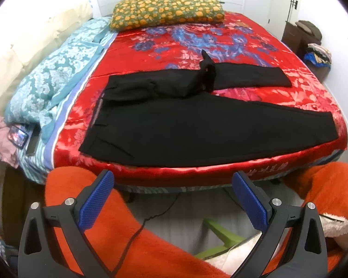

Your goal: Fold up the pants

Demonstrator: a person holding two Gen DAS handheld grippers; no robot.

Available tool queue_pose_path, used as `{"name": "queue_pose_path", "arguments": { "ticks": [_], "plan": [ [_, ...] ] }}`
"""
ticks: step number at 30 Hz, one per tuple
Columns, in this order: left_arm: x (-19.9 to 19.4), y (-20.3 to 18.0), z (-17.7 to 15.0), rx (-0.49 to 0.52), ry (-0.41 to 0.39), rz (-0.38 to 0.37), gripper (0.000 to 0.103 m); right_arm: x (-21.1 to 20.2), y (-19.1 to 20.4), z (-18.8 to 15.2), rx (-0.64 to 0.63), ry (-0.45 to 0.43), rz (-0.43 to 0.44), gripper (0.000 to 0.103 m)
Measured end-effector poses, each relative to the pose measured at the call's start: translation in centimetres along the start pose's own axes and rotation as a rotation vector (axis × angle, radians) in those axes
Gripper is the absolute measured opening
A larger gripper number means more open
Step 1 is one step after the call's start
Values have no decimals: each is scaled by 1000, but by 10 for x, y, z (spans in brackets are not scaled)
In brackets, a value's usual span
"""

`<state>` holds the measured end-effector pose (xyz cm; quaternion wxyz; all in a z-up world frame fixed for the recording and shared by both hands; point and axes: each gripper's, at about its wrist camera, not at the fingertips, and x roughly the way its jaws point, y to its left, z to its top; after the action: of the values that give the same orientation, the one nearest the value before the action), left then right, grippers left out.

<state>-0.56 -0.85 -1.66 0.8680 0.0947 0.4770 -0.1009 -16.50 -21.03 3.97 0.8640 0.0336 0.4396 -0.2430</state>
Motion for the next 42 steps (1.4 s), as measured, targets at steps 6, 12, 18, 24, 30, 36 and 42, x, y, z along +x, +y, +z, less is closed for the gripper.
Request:
{"name": "queue_pose_path", "arguments": {
  "ticks": [6, 12, 18, 24, 30, 36, 42],
  "plan": [
    [1, 4, 2, -13, 0, 24, 102, 6, 10, 2, -32, 6, 43, 103],
    [7, 13, 24, -22, -45, 70, 102, 14, 15, 11, -66, -53, 206, 103],
    [-7, 30, 66, -105, -154, 50, 102, 24, -27, 82, 69, -404, 498, 103],
    [14, 26, 66, -100, -100, 60, 102, 204, -41, 163, -60, 75, 344, 103],
    [51, 24, 57, -122, 28, 92, 102, 331, -97, 245, -32, 111, 247, 103],
    [79, 15, 71, -118, 87, 131, 102, 425, -112, 312, 98, 205, 390, 95],
    [105, -4, 77, -80, 159, 146, 102, 512, -103, 329, 126, 338, 410, 74]
  ]
}}
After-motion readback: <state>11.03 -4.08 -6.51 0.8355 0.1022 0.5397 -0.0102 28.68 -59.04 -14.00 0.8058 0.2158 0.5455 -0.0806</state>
